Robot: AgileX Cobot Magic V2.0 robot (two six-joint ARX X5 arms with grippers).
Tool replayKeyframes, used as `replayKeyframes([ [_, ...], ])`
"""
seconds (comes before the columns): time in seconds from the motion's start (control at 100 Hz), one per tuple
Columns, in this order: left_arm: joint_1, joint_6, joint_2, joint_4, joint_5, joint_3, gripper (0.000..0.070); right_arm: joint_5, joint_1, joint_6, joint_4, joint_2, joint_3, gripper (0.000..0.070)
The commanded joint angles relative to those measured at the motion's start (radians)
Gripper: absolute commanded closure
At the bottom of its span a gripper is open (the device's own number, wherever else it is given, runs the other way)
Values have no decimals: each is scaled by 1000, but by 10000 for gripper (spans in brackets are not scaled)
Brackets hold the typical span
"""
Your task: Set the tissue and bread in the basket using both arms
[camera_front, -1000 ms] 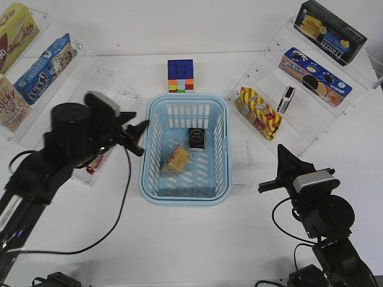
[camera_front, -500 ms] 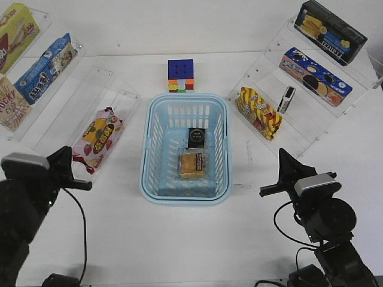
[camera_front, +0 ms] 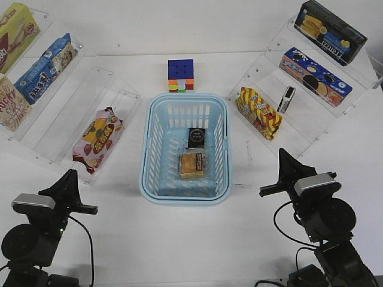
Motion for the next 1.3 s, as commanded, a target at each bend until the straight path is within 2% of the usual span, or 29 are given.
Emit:
replayKeyframes([
  [0.0,-1,-5,4,10,-3,16,699,0,6,-4,13,5,7,700],
  [0.3,10,7,-63,19,-14,-3,699,0,6,-4,13,5,7,700],
  [0.45,76,1,-141,97,-22,-148,699,0,6,-4,13,5,7,700],
  [0.59,119,-24,-236,98,-20,-294,699,0,6,-4,13,5,7,700],
  [0.82,151,-24,-379,96,-19,-446,699,0,6,-4,13,5,7,700],
  [1.02,151,-24,-377,128,30,-508,699,0,6,-4,18,5,7,700],
  [1.29,151,-24,-376,136,35,-523,699,0,6,-4,17,5,7,700],
])
